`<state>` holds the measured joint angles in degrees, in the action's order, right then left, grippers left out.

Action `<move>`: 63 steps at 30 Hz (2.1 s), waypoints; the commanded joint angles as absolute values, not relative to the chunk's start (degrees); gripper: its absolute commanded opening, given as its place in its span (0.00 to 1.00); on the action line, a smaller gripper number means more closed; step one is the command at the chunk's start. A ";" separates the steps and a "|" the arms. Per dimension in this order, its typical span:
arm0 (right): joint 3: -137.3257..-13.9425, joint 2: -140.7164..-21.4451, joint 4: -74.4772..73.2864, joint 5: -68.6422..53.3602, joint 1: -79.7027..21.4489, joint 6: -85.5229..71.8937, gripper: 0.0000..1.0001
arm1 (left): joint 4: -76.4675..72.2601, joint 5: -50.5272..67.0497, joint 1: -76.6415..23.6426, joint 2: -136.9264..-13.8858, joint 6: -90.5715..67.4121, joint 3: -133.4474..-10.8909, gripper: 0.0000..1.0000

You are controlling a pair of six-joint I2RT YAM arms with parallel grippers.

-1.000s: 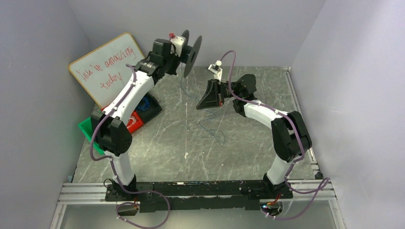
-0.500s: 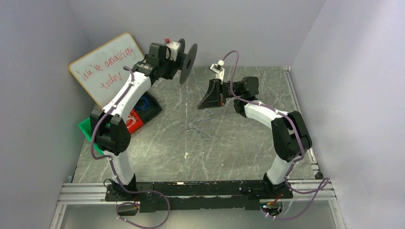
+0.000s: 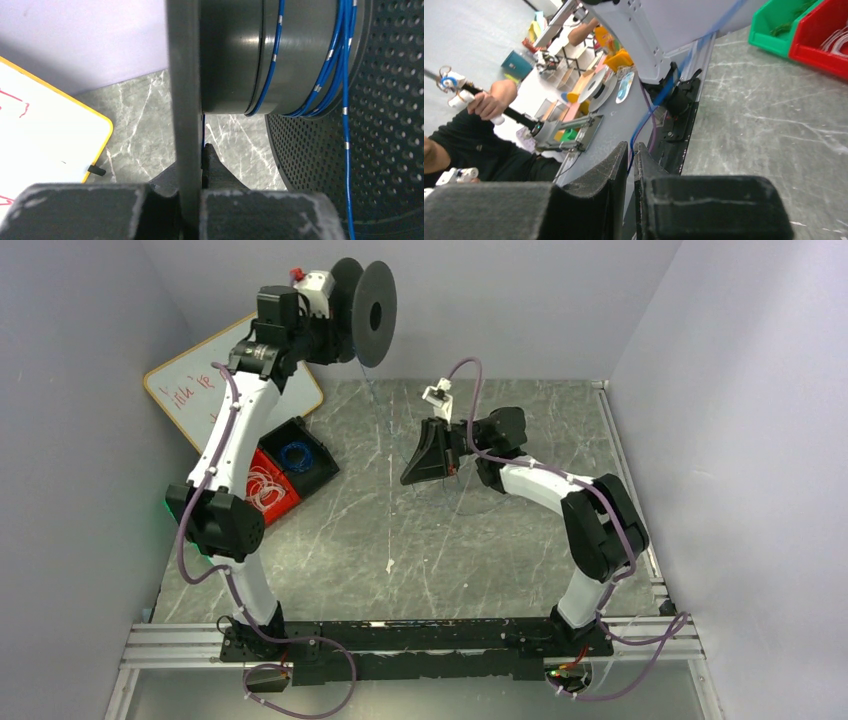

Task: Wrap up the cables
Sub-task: Wrap the cable around the cable reel.

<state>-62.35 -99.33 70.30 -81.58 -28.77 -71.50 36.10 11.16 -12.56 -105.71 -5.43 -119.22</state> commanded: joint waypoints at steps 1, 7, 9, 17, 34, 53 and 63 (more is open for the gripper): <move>-62.83 -100.39 67.80 -85.04 -30.67 -66.47 0.13 | 31.16 15.24 -8.85 -104.66 -11.09 -126.30 0.02; -63.05 -103.06 66.54 -84.99 -30.49 -65.29 0.12 | 31.04 17.77 -6.64 -104.13 -14.91 -130.10 0.02; -63.19 -103.91 64.77 -84.80 -30.14 -64.05 0.12 | 30.96 19.21 -5.90 -103.62 -16.96 -130.02 0.02; -64.23 -107.05 52.00 -82.97 -27.77 -53.79 0.05 | 30.09 26.60 -4.75 -101.95 -23.24 -129.26 0.02; -69.58 -107.67 20.71 -67.21 -4.96 -35.09 0.00 | 32.53 37.56 -15.16 -95.96 -17.24 -113.23 0.02; -76.80 -104.51 7.82 -65.87 -0.18 -27.17 0.00 | 40.13 14.79 -29.23 -91.40 4.17 -94.84 0.02; -78.24 -96.12 7.48 -70.01 -0.18 -28.08 0.00 | 34.22 -1.33 -30.88 -93.69 5.46 -90.07 0.02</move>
